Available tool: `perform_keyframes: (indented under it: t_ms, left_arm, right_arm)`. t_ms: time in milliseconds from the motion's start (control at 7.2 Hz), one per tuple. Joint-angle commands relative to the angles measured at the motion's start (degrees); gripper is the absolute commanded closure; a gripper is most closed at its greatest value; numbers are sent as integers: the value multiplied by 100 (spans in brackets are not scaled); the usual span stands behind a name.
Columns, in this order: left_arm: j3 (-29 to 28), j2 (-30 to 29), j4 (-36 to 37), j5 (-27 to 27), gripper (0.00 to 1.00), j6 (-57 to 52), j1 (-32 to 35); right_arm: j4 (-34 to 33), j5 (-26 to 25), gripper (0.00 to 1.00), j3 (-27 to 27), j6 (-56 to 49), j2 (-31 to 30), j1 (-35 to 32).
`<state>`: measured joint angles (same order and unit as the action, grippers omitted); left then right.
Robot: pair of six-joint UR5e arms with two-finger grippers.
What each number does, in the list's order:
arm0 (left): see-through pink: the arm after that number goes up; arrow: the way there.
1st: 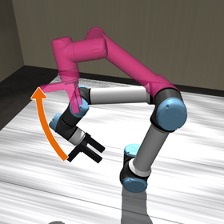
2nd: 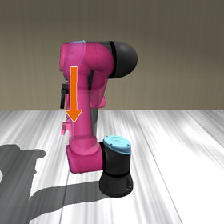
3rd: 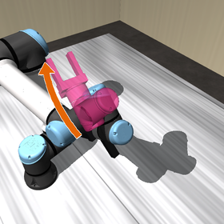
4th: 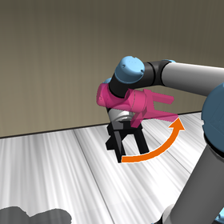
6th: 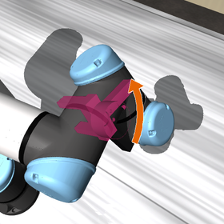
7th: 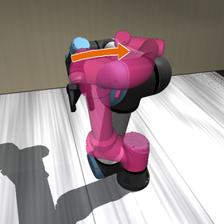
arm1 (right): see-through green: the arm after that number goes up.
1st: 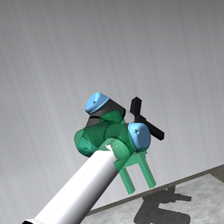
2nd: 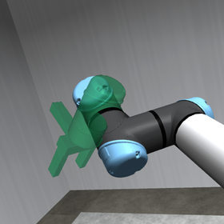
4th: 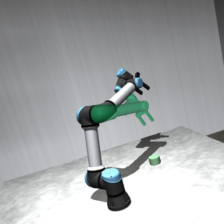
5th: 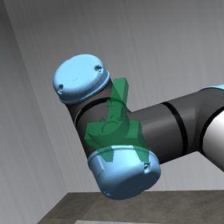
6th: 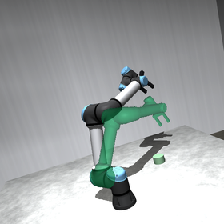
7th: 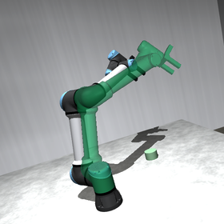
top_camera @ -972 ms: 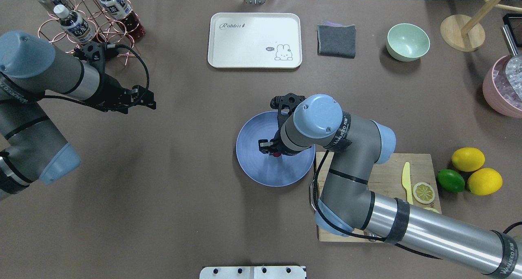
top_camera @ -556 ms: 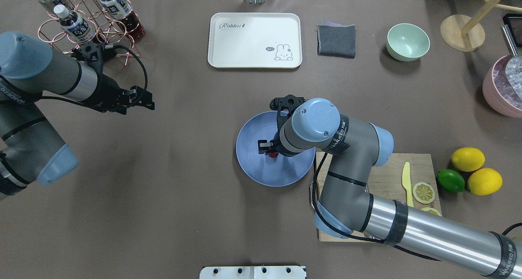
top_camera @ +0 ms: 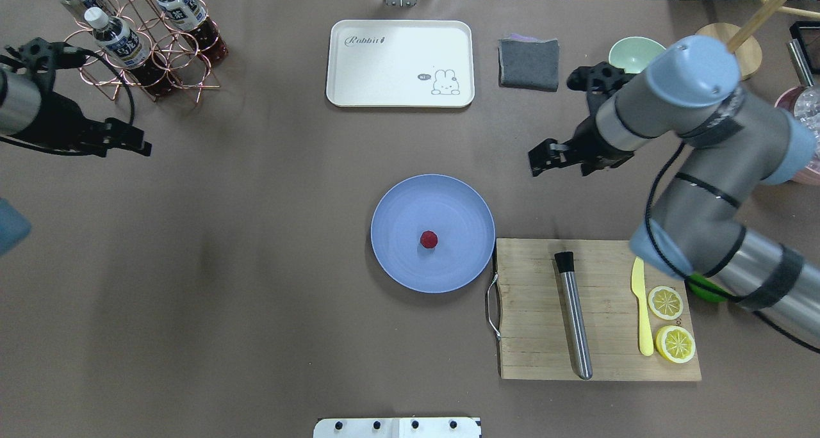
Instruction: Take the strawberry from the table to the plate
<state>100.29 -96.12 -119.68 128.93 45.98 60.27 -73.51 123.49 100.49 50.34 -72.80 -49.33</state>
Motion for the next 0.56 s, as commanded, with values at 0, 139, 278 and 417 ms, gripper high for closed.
perform_keyframes:
  t_ms: [0, 139, 278, 417]
  left_arm:
    - [-19, 793, -3, 675, 10, -1630, 983]
    - [-19, 1162, 6, 869, 4, -2132, 1326]
    - [-88, 1444, 6, 871, 3, -2589, 1556]
    - [-106, 1603, 6, 880, 3, -2872, 1775]
  right_arm:
    - [-101, 701, 0, -90, -2543, -1170, -1494]
    - [-363, 912, 0, -265, -3660, -1497, -2092]
    - [-540, 923, 0, -658, -4689, -1596, -2647]
    - [-550, 931, 0, -1097, -5404, -1588, -3052]
